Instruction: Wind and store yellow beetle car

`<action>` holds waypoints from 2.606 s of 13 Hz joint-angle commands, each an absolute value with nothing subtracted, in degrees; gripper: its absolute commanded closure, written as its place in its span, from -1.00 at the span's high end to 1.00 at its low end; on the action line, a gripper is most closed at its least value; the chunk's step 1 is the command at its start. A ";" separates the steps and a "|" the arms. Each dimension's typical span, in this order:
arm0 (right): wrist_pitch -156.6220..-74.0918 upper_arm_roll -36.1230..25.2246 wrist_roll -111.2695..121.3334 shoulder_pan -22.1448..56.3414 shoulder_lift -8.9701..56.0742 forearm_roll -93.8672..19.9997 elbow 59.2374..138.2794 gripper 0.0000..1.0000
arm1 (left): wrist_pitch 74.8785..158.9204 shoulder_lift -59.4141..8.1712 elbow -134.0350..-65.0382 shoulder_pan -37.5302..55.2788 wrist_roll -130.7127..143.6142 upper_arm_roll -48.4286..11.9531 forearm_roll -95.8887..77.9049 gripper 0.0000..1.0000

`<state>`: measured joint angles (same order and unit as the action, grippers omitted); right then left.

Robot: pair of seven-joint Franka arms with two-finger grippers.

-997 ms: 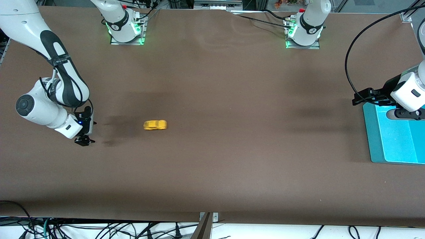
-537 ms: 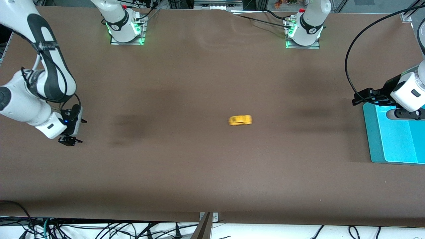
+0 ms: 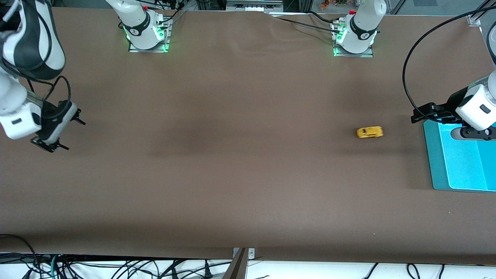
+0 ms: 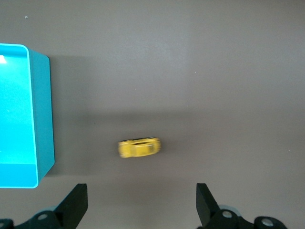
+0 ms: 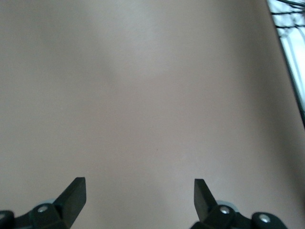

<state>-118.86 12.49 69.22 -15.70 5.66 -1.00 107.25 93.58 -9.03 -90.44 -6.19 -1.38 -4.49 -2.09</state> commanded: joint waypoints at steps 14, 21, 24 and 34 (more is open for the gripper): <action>-101.16 12.48 11.78 -11.16 -6.33 -4.39 105.47 1.00 | 89.74 -14.41 -90.87 -6.86 -39.61 -4.31 -0.18 1.00; -101.60 12.30 11.69 -11.16 -6.59 -4.57 105.38 1.00 | 101.64 -8.80 -109.11 -9.22 -69.21 -4.39 5.19 1.00; -101.60 12.30 11.78 -11.16 -6.59 -4.48 105.38 1.00 | 113.52 -8.44 -118.36 -14.57 -82.93 -4.39 5.01 1.00; -101.07 12.83 11.86 -10.90 -6.42 -3.96 104.24 1.00 | 137.80 -13.70 -131.04 -23.99 -104.85 -3.78 4.83 1.00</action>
